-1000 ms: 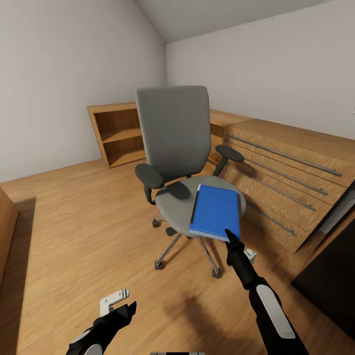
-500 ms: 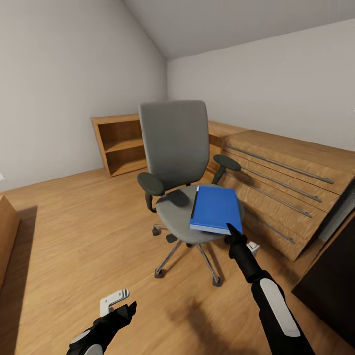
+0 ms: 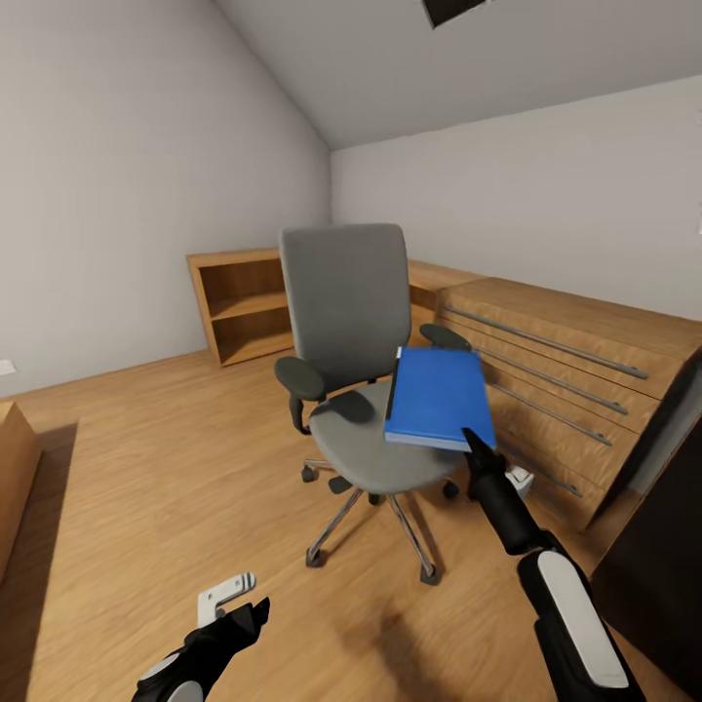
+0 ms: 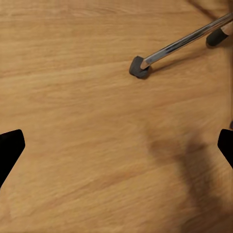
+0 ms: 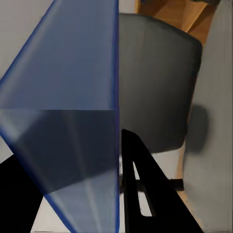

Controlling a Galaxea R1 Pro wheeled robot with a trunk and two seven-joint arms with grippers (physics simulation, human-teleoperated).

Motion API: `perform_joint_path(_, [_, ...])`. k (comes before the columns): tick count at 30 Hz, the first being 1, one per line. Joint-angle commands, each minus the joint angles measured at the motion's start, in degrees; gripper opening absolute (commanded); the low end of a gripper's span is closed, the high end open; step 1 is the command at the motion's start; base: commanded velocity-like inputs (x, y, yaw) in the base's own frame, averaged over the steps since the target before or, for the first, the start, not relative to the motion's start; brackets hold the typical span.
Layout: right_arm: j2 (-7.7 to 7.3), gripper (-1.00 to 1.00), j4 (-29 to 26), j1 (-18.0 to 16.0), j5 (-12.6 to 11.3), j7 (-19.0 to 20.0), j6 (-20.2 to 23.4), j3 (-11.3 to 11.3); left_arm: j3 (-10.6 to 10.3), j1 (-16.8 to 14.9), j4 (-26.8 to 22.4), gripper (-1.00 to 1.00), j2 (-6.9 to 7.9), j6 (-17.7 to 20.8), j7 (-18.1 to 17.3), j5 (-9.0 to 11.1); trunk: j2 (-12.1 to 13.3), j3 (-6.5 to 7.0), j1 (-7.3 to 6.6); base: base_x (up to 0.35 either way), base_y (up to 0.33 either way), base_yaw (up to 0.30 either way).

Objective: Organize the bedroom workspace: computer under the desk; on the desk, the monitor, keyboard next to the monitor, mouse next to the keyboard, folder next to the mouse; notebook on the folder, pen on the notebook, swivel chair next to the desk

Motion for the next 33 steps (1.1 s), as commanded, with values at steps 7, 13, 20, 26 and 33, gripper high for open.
perform_joint_path(7, [0.08,-1.00,-4.16,2.82,-0.40,-0.03,1.10,0.82,-0.45,-0.05,0.08,1.00,0.05,0.06,0.46,0.29,0.08,1.50,-0.19,0.000,0.000,0.000])
perform_joint_path(13, [0.00,-1.00,-4.64,3.10,-0.36,-0.04,1.34,1.45,-0.55,-0.05,0.81,1.00,0.05,0.06,0.70,0.28,0.16,2.83,-0.34,0.000,0.000,0.000])
perform_joint_path(20, [0.25,-1.00,-4.67,3.28,-0.36,-0.03,1.21,1.57,-0.43,-0.05,0.96,1.00,0.05,0.06,0.74,0.33,1.80,4.22,-1.30,-0.128,0.000,0.000])
perform_joint_path(26, [0.36,-1.00,-4.68,3.38,-0.36,0.24,0.98,1.58,-0.41,-0.05,1.00,1.00,0.05,0.06,0.65,0.35,4.21,5.28,-2.62,-0.332,0.000,-0.014])
perform_joint_path(33, [0.23,-1.00,-4.68,3.38,-0.28,0.24,0.92,1.58,-0.35,-0.05,1.56,1.00,0.06,0.06,0.59,0.43,7.02,6.18,-4.15,-0.209,0.000,-0.203])
